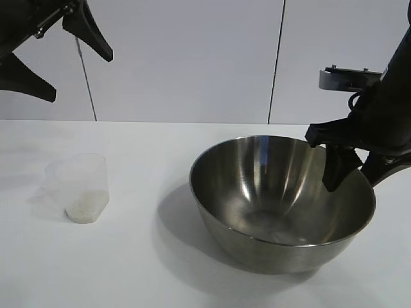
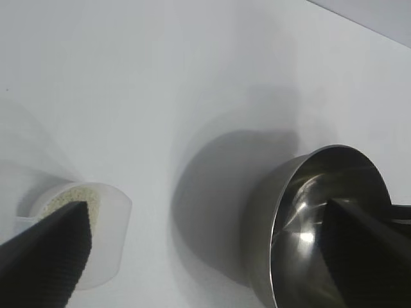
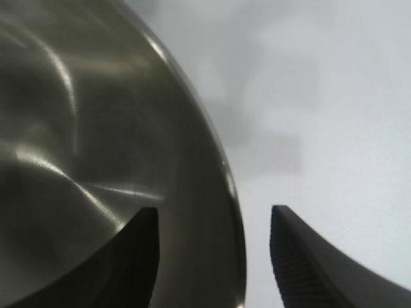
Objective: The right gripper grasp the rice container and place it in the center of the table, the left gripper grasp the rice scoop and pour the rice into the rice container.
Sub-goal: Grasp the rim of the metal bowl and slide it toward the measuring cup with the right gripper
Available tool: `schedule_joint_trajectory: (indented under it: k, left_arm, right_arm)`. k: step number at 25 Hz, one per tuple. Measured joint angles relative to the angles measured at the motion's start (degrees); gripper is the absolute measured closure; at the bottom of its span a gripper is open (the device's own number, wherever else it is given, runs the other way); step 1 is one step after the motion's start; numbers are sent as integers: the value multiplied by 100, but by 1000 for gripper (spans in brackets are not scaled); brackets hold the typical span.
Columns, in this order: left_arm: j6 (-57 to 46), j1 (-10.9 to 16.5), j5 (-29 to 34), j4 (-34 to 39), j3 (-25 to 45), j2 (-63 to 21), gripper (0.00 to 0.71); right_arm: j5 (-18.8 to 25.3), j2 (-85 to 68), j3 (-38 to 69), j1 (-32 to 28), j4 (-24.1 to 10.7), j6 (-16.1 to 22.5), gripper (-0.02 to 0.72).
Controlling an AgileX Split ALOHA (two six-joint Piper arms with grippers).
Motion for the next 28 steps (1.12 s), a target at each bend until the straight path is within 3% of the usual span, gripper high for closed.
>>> schedule_joint_trajectory:
  k: [2,5,8,13,21,28]
  left_arm:
    - [0,0,0,0,0,0,16]
    - [0,0,0,0,0,0,16]
    - [0,0,0,0,0,0,16]
    - [0,0,0,0,0,0,16]
    - [0,0,0,0,0,0,16]
    - [0,0,0,65,0,0,16]
  right_arm:
    - [5,52,8,0,29,6,439]
    - [5,58,13,0,60,88,610]
    - [5,58,13,0,60,107,678]
    - [27,53,-1,0,87,109,694]
    - [541,53,-566,0,131,109,694]
    - [738,53,-602,0,217,109,694]
